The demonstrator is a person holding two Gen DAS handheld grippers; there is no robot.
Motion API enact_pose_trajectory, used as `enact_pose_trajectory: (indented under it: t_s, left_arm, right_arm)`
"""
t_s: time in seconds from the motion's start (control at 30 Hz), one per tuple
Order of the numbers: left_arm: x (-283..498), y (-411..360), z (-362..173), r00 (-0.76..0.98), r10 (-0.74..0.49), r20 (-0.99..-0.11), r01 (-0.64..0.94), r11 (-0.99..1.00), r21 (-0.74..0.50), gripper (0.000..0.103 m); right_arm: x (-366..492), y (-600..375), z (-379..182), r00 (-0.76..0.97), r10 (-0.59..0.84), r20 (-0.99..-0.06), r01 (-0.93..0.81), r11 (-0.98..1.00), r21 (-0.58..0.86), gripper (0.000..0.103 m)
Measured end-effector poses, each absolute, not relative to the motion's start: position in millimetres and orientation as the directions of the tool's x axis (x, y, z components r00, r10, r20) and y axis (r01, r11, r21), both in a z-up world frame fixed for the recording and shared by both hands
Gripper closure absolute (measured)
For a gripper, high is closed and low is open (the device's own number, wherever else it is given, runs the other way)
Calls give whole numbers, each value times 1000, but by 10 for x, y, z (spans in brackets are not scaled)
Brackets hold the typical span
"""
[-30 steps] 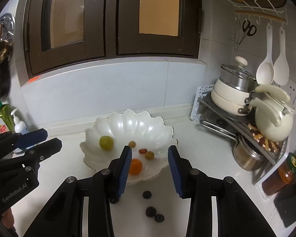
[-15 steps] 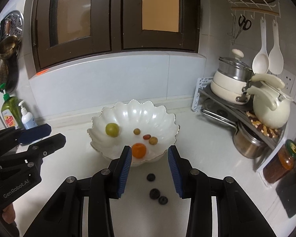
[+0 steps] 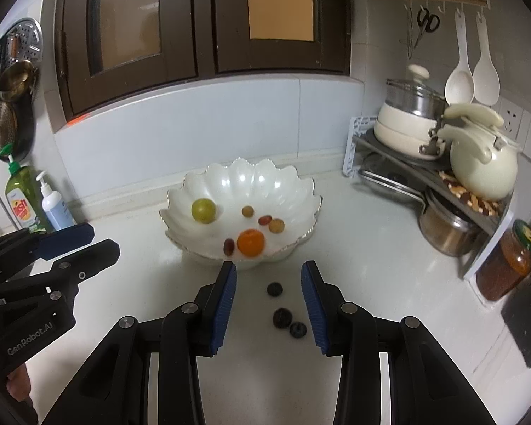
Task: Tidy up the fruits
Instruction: 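Move both open tools toward the dark plums on the counter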
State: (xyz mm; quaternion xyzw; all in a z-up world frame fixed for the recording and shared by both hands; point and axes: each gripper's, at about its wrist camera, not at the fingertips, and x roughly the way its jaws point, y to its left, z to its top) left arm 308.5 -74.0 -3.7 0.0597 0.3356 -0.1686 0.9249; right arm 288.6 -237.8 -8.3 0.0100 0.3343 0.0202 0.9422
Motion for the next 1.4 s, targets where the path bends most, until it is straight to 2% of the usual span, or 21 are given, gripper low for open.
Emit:
enact_pose_trajectory:
  t_s: [0.37,0.87,1.4]
  left_arm:
    - [3064,-781,-219,686,-279,-672,366,930,-12,66]
    - [3047,-816,-410,696,-273,-664,368,930,3,66]
    - [3268,-920,-777,635,-254,-730,377,926,6,66]
  right_arm:
    - [2829,-2422,-289,736,35,-676,-5,999,47,64]
    - [2782,-2548,-520,718,-2,-696,48,998,46,64]
    - [2917,-2614,-872,673,9,-740,64,996,70,64]
